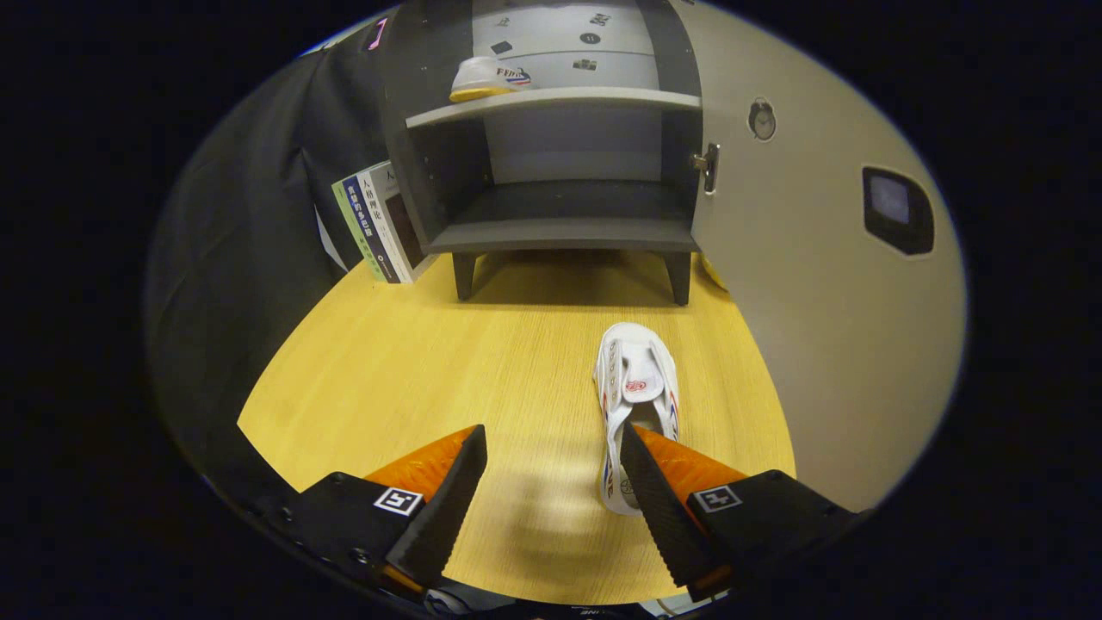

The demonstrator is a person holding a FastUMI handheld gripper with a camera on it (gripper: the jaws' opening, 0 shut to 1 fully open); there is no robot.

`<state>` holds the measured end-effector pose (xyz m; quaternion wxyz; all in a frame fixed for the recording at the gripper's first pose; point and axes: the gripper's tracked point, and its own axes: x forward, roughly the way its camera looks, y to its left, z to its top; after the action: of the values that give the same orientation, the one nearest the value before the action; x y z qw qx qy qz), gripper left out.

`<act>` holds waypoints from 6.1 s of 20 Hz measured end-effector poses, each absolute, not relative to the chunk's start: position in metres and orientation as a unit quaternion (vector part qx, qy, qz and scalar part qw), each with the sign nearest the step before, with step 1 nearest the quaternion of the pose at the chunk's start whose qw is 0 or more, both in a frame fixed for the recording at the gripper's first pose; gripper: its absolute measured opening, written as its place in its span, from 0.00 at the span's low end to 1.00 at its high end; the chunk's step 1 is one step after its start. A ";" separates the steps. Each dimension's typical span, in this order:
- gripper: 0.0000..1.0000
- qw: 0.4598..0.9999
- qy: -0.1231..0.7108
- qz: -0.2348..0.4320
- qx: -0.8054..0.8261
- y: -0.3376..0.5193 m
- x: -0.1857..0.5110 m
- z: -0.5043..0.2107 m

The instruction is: Open the shoe cabinet door, grab the shoes and put them into the shoe cabinet, then close the shoe cabinet door.

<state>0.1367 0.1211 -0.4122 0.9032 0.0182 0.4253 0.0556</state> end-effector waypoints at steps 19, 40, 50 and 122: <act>0.74 0.892 0.447 -0.019 -0.058 0.087 0.217 -0.510; 0.02 0.903 0.422 0.068 -0.039 0.114 0.197 -0.455; 0.02 0.942 0.316 0.096 -0.055 0.144 0.187 -0.317; 0.99 0.991 0.128 0.019 -0.020 0.130 0.373 -0.060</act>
<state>0.3730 0.1305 -0.0602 0.9914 -0.0200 0.1276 0.0190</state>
